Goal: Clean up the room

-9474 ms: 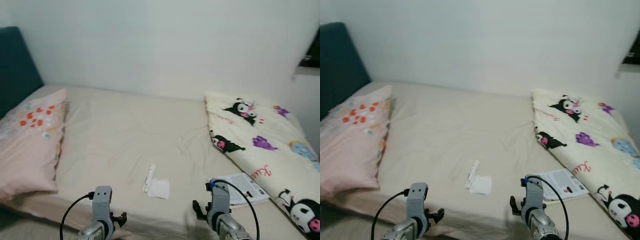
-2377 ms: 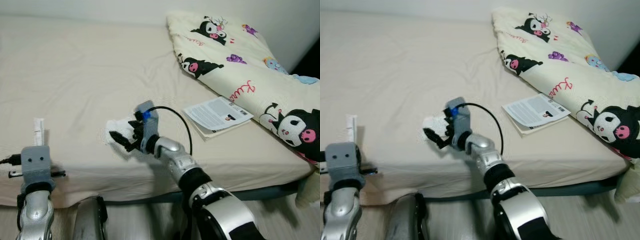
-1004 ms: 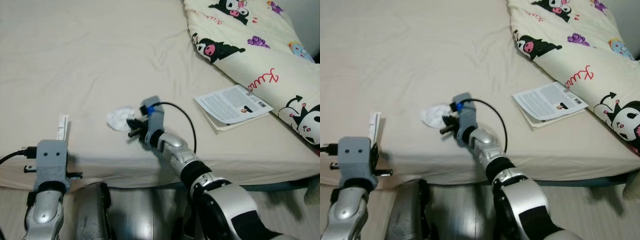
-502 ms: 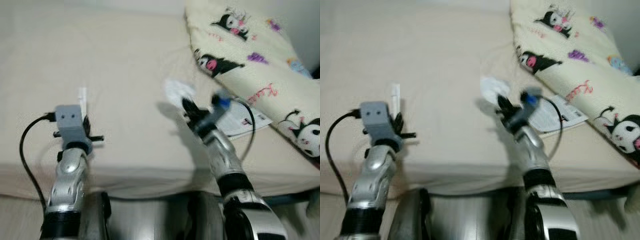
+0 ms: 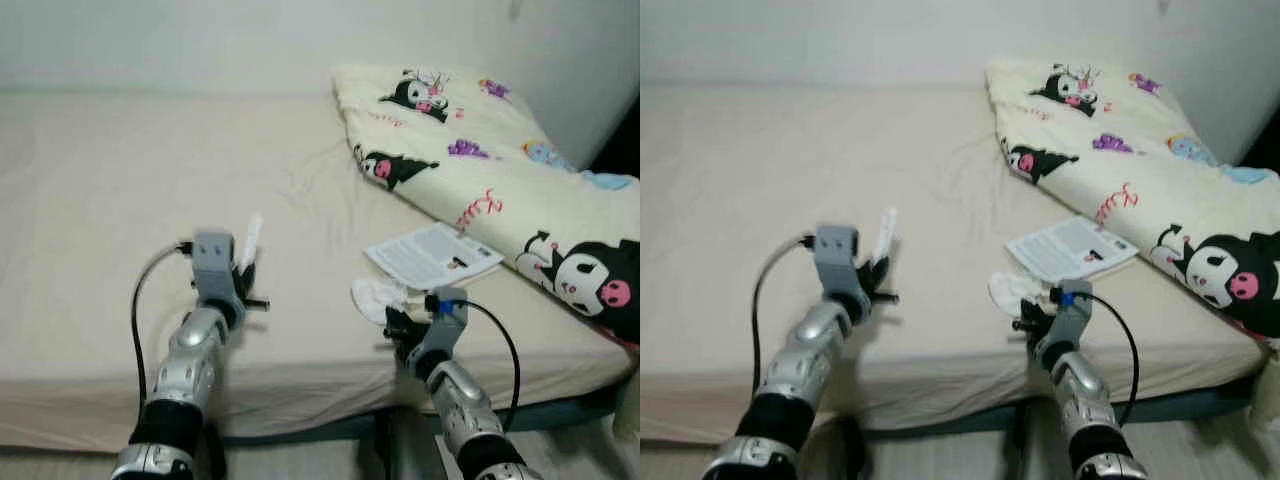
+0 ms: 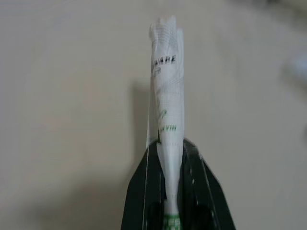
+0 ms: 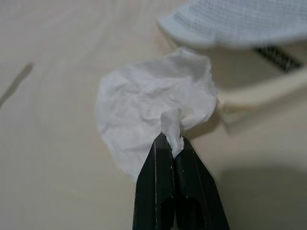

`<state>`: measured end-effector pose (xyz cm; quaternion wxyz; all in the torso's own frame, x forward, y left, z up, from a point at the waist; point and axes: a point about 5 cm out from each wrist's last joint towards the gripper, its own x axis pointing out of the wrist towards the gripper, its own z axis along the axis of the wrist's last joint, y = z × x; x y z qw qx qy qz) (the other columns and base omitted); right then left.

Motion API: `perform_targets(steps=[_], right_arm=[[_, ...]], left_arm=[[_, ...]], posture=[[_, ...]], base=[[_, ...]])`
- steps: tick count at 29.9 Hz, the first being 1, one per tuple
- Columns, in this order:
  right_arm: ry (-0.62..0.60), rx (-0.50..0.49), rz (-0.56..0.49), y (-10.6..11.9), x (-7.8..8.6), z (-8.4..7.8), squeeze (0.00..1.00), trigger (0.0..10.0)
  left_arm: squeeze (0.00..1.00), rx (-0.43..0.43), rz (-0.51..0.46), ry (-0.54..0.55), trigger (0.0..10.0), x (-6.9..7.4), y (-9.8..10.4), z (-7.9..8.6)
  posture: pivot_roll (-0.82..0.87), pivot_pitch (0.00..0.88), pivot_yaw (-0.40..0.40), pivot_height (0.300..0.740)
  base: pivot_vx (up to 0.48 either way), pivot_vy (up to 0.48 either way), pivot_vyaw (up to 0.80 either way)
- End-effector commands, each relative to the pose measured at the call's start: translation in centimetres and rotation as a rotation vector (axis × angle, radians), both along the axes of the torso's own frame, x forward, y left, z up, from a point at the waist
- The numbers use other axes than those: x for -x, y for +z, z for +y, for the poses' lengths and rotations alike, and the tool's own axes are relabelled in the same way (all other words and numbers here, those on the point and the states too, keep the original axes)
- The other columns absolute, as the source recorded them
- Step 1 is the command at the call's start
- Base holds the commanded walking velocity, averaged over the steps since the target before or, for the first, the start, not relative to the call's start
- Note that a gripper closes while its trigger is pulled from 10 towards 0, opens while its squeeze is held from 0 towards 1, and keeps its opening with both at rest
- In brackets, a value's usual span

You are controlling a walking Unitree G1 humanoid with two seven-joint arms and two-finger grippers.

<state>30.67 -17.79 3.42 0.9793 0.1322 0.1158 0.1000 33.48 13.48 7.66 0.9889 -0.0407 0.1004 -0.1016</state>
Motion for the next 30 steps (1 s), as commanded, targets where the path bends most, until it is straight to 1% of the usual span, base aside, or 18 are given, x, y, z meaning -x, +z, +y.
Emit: perform_targets(steps=[1, 2, 3, 4, 7, 10, 11, 13, 16, 17, 18, 22, 23, 26, 29, 30], right_arm=[[0.003, 0.010, 0.051, -1.0, 0.7, 0.1, 0.00, 0.0], [0.001, 0.012, 0.059, -1.2, 0.9, 0.0, 0.00, 0.0], [-0.004, 0.012, 0.065, -1.4, 1.1, -0.1, 0.00, 0.0], [-0.007, 0.012, 0.068, -1.5, 1.2, -0.2, 0.00, 0.0], [-0.008, 0.016, 0.069, -1.6, 1.2, -0.2, 0.00, 0.0], [-0.006, 0.027, 0.080, -2.0, 1.3, -0.3, 0.00, 0.0], [0.000, 0.039, 0.090, -2.2, 1.5, -0.3, 0.00, 0.0], [0.002, 0.040, 0.091, -2.3, 1.5, -0.2, 0.00, 0.0], [0.016, 0.029, 0.077, -2.2, 1.6, 0.0, 0.00, 0.0], [0.046, 0.009, 0.051, -1.9, 1.6, 0.5, 0.00, 0.0], [0.071, -0.007, 0.031, -1.7, 1.5, 0.8, 0.00, 0.0], [0.088, -0.017, 0.017, -1.5, 1.5, 1.1, 0.00, 0.0], [0.109, -0.029, 0.002, -1.3, 1.4, 1.4, 0.00, 0.0], [0.169, -0.035, -0.037, -0.6, 1.0, 2.1, 0.00, 0.0], [0.179, -0.030, -0.041, -0.5, 0.8, 2.3, 0.00, 0.0], [0.183, -0.017, -0.034, -0.6, 0.9, 2.3, 0.00, 0.0]], left_arm=[[0.00, -0.012, 0.064, -0.016, 10.0, 0.9, -2.0, 0.1], [0.00, -0.015, 0.095, -0.019, 10.0, 1.3, -3.0, 0.3], [0.00, 0.000, 0.130, -0.009, 10.0, 1.8, -3.9, 0.8], [0.00, 0.013, 0.150, 0.001, 10.0, 2.1, -4.5, 1.1], [0.00, 0.032, 0.169, 0.008, 10.0, 2.4, -4.9, 1.4], [0.00, 0.017, 0.224, 0.036, 10.0, 3.3, -6.3, 2.5], [0.00, 0.029, 0.245, 0.048, 10.0, 3.6, -6.8, 2.8], [0.00, 0.037, 0.252, 0.057, 10.0, 3.8, -7.0, 3.0], [0.00, 0.081, 0.265, 0.087, 10.0, 4.1, -7.4, 3.5], [0.00, 0.128, 0.265, 0.108, 10.0, 4.1, -7.5, 3.7], [0.00, 0.139, 0.261, 0.114, 10.0, 4.0, -7.4, 3.7], [0.00, 0.145, 0.258, 0.117, 10.0, 4.0, -7.3, 3.8], [0.00, 0.139, 0.267, 0.120, 10.0, 3.9, -7.4, 3.8], [0.00, 0.098, 0.278, 0.100, 10.0, 3.7, -7.4, 3.5], [0.00, 0.097, 0.278, 0.105, 10.0, 3.9, -7.5, 3.4], [0.00, 0.095, 0.286, 0.117, 10.0, 4.1, -7.8, 3.6]], posture=[[0.01, 0.027, 0.006, 0.570], [0.01, 0.027, 0.006, 0.575], [0.01, 0.024, 0.007, 0.580], [0.01, 0.023, 0.008, 0.585], [0.01, 0.022, 0.008, 0.590], [0.02, 0.017, 0.010, 0.605], [0.02, 0.017, 0.010, 0.615], [0.02, 0.016, 0.010, 0.620], [0.03, 0.017, 0.012, 0.635], [0.02, 0.017, 0.011, 0.645], [0.02, 0.017, 0.011, 0.650], [0.02, 0.017, 0.011, 0.655], [0.02, 0.018, 0.011, 0.660], [0.02, 0.017, 0.008, 0.675], [0.02, 0.017, 0.008, 0.685], [0.02, 0.017, 0.008, 0.690]], base=[[0.000, 0.000, 0.00], [0.000, 0.000, 0.00], [0.000, 0.000, 0.00], [0.000, 0.000, 0.00], [0.000, 0.000, 0.00], [0.000, 0.000, 0.00], [0.000, 0.000, 0.00], [0.000, 0.000, 0.00], [0.000, 0.000, 0.00], [0.000, 0.000, 0.00], [0.000, 0.000, 0.00], [0.000, 0.000, 0.00], [0.000, 0.000, 0.00], [-0.480, 0.000, 0.00], [-0.480, 0.000, 0.00], [0.000, 0.000, 0.00]])
